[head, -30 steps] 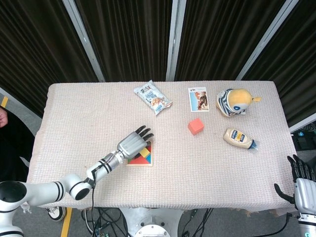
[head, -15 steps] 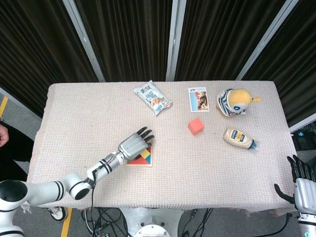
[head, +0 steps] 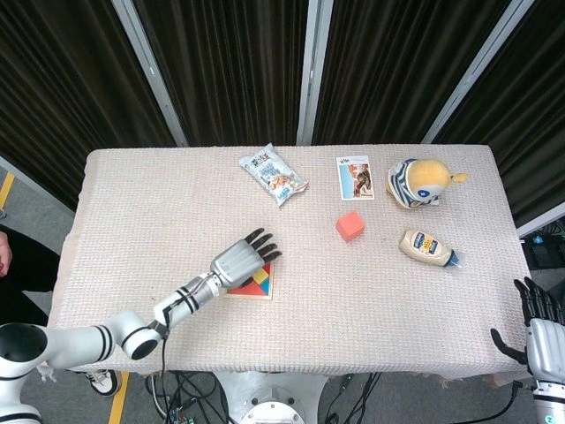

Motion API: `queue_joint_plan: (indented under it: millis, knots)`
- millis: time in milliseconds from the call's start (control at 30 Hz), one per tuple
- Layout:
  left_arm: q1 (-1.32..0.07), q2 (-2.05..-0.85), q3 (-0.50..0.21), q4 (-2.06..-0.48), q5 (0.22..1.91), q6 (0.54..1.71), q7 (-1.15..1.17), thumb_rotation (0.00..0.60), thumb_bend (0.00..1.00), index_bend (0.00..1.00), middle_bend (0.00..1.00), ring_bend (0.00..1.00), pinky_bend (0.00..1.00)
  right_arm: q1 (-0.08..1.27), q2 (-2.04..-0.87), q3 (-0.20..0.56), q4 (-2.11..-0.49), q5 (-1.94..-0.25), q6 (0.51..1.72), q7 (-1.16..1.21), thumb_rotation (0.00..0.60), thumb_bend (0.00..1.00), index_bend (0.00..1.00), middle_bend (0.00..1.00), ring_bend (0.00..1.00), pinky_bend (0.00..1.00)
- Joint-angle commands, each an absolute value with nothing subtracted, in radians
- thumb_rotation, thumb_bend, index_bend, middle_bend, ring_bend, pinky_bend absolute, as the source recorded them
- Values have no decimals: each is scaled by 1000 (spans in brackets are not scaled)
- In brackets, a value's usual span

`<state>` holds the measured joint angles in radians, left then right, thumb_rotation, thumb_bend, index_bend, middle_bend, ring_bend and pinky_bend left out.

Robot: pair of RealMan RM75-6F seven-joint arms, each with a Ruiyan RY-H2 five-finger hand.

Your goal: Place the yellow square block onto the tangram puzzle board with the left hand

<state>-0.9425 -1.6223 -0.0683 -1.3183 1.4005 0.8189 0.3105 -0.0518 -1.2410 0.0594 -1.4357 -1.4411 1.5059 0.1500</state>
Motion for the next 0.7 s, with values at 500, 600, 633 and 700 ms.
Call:
queue_joint_plan:
  millis: [500,600,633,700]
  knots:
    - [-628,-1407,-35,-1561,1334,1248,365,600,141,53,119,0,0,-62,-1247,60,-1416,-1457,1536,183,600,176,0,0,0,0]
    - [-473,-1380,21,-1547,1303,1381,261,600,104,53,118,0,0,-64,-1263,65,-1398,-1463,1552,199,600,176,0,0,0,0]
    - [-430,-1378,37,-1529,1302,1415,224,600,101,53,118,0,0,-65,-1270,69,-1390,-1465,1561,201,600,176,0,0,0,0]
    - [-337,-1388,73,-1476,1314,1497,142,600,100,53,118,0,0,-67,-1286,74,-1374,-1474,1583,207,600,173,0,0,0,0]
